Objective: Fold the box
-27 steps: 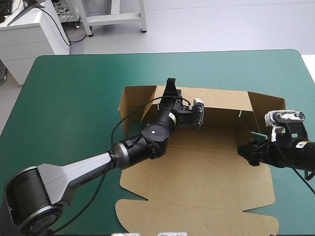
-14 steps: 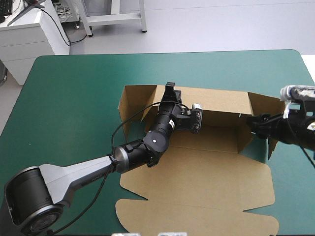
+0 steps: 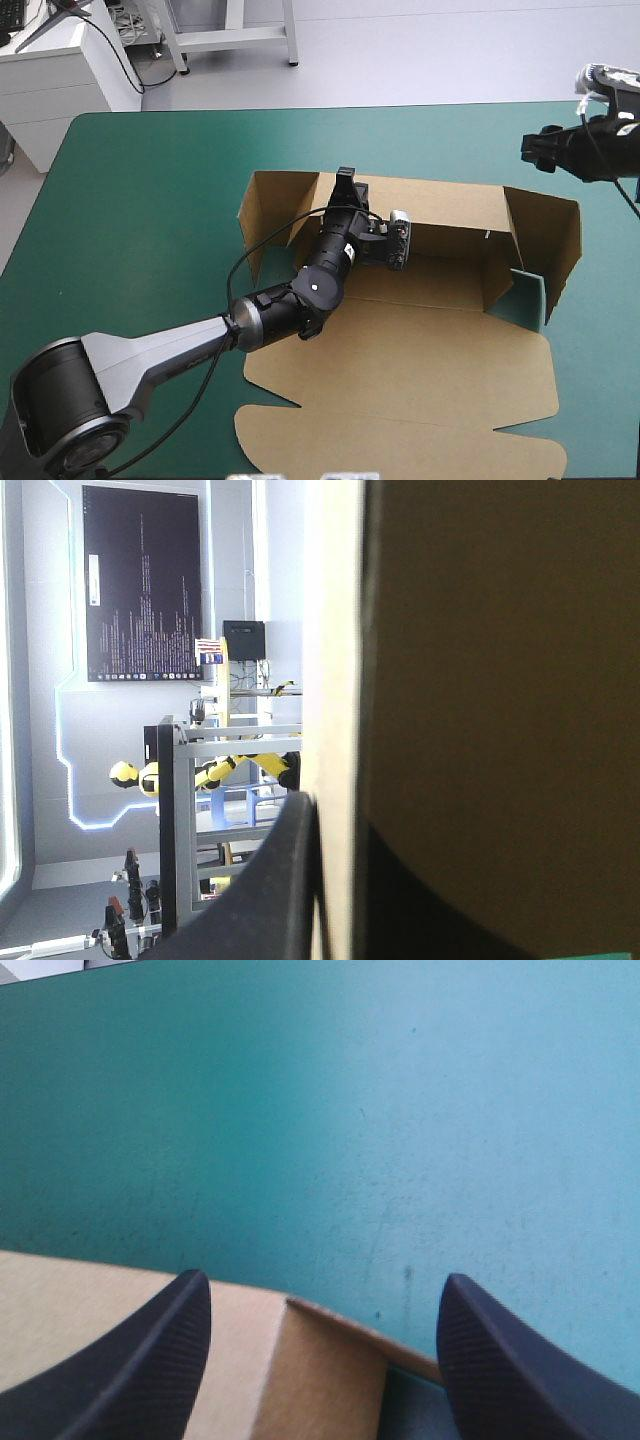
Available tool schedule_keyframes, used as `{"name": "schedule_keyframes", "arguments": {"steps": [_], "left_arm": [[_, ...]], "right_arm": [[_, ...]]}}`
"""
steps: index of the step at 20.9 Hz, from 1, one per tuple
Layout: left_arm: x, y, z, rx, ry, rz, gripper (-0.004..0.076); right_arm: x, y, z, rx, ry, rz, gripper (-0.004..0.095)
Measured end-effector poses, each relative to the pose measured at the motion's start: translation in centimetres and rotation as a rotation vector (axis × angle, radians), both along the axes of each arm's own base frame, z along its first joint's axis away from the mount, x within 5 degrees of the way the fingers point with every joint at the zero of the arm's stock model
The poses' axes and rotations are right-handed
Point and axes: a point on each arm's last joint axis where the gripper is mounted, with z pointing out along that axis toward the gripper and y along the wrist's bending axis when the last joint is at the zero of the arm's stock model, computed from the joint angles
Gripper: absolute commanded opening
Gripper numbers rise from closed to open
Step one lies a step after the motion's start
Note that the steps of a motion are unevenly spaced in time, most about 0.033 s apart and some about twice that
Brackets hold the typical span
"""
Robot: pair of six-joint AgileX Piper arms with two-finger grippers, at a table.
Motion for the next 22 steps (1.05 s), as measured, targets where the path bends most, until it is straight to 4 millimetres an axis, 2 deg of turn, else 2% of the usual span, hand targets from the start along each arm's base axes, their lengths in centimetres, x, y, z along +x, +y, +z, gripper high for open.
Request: {"name": "schedule_keyframes", "arguments": {"steps": [3,4,8,12,22], "left_arm": [[0.0,0.0,0.0,-0.003,0.001,0.001,-0.0008],[0.0,0.0,0.0,-0.003,0.002,0.000,-0.0008],[0.1,0.0,0.0,-0.004,0.003,-0.001,-0.0008],[0.1,0.0,0.0,-0.003,0.003,-0.002,-0.0008],[0.1,0.0,0.0,-0.002,0.002,-0.003,-0.0008]], "right_arm": [[3.1,-1.1,-1.8,-0.040,0.055,-0.014,0.0553],[4.5,-1.5,-3.3,-0.056,0.095,-0.020,0.0553],[6.9,-2.2,-6.8,-0.062,0.195,-0.019,0.0553],[7.1,-2.3,-7.2,-0.101,0.198,0.028,0.0553],[6.0,-1.9,-8.3,-0.121,0.306,0.131,0.0553]]}}
